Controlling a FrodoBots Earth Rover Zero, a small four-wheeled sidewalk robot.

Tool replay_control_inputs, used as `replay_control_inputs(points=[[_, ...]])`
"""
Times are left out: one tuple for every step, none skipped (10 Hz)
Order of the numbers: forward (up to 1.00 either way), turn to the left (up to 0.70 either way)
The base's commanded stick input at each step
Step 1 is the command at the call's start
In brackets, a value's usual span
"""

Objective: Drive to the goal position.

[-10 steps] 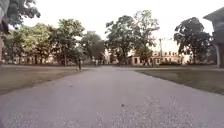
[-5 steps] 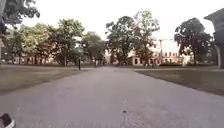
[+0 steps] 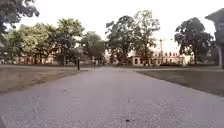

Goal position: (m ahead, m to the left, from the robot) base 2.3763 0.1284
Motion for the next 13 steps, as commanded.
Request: replay_control_inputs(points=[[0.13, 0.00], [0.45, 0.00], [0.45, 0.00], [0.45, 0.00], [0.45, 0.00], [0.45, 0.00], [0.45, 0.00], [0.45, 0.00], [0.45, 0.00], [0.45, 0.00], [0.45, 0.00], [0.45, 0.00], [0.45, 0.00]])
